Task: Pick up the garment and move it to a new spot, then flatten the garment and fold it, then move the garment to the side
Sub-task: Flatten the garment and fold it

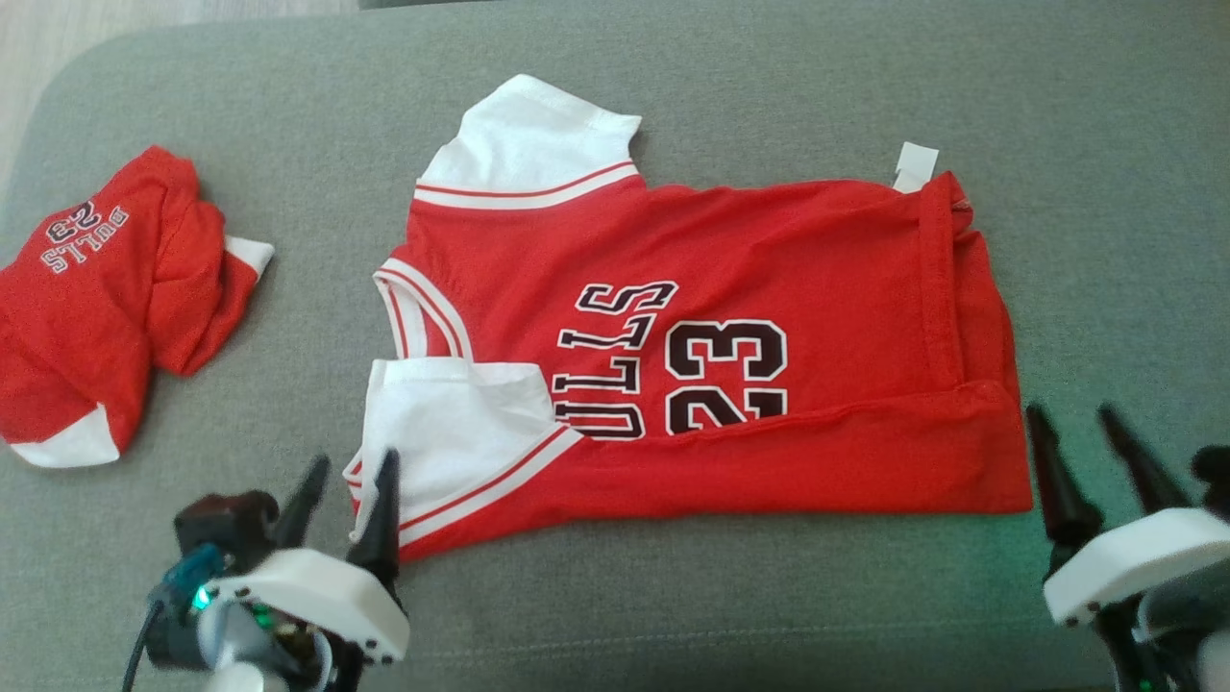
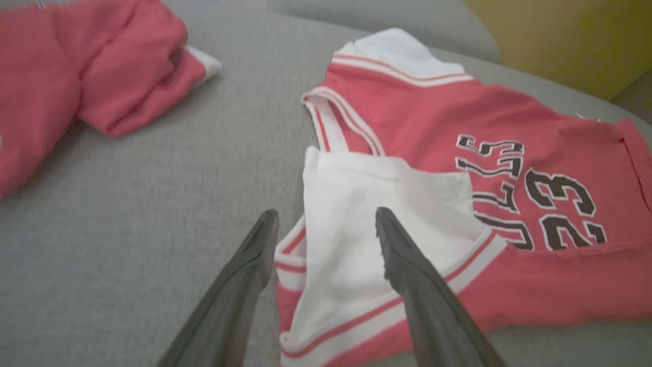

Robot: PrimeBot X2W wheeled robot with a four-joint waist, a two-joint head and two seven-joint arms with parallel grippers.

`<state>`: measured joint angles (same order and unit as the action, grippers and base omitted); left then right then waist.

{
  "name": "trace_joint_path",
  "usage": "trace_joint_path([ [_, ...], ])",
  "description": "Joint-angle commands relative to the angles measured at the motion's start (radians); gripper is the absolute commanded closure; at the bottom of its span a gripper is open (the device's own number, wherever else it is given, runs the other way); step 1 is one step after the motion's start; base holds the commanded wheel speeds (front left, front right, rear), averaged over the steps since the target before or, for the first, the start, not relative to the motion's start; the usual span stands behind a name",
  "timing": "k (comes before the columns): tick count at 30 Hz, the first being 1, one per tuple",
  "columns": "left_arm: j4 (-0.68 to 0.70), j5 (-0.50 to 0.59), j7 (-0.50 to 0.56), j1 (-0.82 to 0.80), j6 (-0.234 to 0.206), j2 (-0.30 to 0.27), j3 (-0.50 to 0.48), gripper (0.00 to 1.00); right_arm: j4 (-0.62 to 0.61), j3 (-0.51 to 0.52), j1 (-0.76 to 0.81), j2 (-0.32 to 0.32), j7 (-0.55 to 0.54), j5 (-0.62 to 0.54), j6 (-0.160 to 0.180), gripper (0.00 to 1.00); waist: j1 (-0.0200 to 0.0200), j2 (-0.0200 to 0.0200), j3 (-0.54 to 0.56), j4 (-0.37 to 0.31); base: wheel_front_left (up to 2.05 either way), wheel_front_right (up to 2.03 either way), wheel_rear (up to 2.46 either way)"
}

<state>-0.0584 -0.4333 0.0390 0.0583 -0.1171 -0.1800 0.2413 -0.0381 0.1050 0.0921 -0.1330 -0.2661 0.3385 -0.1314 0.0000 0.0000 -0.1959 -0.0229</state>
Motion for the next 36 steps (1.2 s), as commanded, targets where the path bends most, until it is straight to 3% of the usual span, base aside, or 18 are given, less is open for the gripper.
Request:
trace_joint_path([
  [1, 0.053, 0.03, -0.035, -0.046, -0.016, -0.014, -0.038, 0.0, -0.062, -0.013, -0.035, -0.011, 0.044, -0.025, 0.001, 0.0, 0.0, 0.0, 0.002, -0.003, 0.0, 0.0, 0.0],
  [9, 0.156, 0.122, -0.203, -0.118, -0.048, -0.044, -0.067, 0.0, -0.187, -0.057, -0.088, -0.004, 0.163, -0.091, 0.001, 0.0, 0.0, 0.0, 0.017, -0.014, 0.0, 0.0, 0.0],
  [22, 0.183, 0.137, -0.19, -0.122, -0.072, -0.061, -0.069, 0.0, -0.229, -0.078, -0.092, 0.02, 0.158, -0.095, 0.001, 0.0, 0.0, 0.0, 0.002, -0.019, 0.0, 0.0, 0.0],
  [28, 0.151, 0.113, -0.174, -0.199, -0.032, -0.083, -0.07, 0.0, -0.249, -0.083, -0.106, 0.028, 0.145, -0.095, 0.001, 0.0, 0.0, 0.0, -0.052, -0.021, 0.0, 0.0, 0.0],
  [36, -0.022, 0.09, -0.111, -0.545, 0.086, -0.072, -0.004, 0.0, -0.262, -0.096, -0.149, 0.035, 0.147, -0.099, 0.001, 0.0, 0.0, 0.0, -0.177, -0.052, 0.0, 0.0, 0.0],
])
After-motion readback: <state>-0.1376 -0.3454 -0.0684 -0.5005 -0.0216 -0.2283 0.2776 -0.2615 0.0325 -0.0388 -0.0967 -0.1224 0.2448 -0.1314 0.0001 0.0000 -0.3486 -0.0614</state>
